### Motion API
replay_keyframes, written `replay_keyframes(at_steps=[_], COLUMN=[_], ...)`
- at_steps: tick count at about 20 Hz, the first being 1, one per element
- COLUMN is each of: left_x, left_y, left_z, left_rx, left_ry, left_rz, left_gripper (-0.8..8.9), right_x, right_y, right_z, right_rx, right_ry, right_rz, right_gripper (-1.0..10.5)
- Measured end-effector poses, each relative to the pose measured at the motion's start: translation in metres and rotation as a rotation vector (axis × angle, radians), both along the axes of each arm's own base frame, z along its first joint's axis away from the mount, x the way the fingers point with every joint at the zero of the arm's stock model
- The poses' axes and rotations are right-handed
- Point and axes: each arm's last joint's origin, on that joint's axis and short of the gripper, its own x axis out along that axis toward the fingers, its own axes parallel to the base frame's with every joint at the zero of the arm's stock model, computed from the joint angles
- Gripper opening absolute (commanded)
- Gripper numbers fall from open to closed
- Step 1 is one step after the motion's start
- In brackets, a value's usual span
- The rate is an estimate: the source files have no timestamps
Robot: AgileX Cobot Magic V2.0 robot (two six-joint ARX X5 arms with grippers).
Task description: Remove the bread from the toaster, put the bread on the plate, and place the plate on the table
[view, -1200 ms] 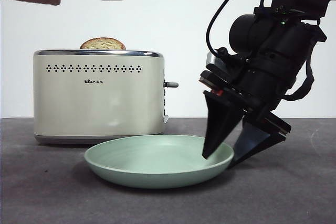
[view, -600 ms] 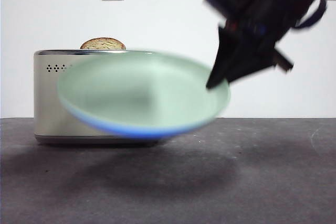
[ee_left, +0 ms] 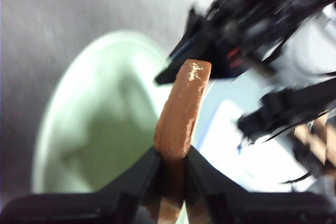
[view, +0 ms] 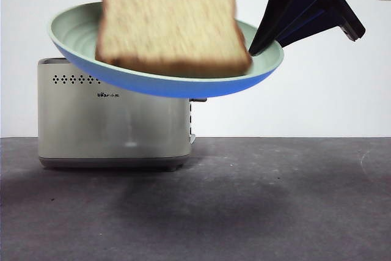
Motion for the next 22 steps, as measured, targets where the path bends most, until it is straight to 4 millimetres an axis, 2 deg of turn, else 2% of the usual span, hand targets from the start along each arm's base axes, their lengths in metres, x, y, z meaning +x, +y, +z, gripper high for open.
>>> replay_keyframes(at_steps=[3, 4, 6, 7, 19, 22], left_x=[0.010, 0.013, 0.014, 0.014, 0.002, 0.002], left_y=[-0.018, -0.022, -0.027, -0.029, -0.036, -0.035], left_z=[-0.018, -0.022, -0.025, -0.024, -0.026, -0.011], left_rx=[0.130, 0.168, 0.208, 0.209, 0.259, 0.296], left_ry=[0.002, -0.010, -0.021, -0.033, -0.009, -0.042], left_rz=[0.058, 0.090, 0.139, 0.149, 0.108, 0.123], left_gripper=[0.12, 0.84, 3.23, 4.02, 4.19, 4.19], right_x=[-0.003, -0.003, -0.004, -0.004, -0.008, -0.009], right_y=[0.000, 0.000, 0.000, 0.000, -0.003, -0.003], right_z=[-0.002, -0.002, -0.003, -0.004, -0.008, -0.008], right_rx=[-0.026, -0.026, -0.038, -0.041, -0.074, -0.080], right_ry=[0.022, 0.021, 0.032, 0.038, 0.106, 0.116], right_rz=[0.003, 0.004, -0.001, -0.003, -0.018, -0.019], right_gripper=[-0.1, -0.1, -0.1, -0.1, -0.1, -0.1])
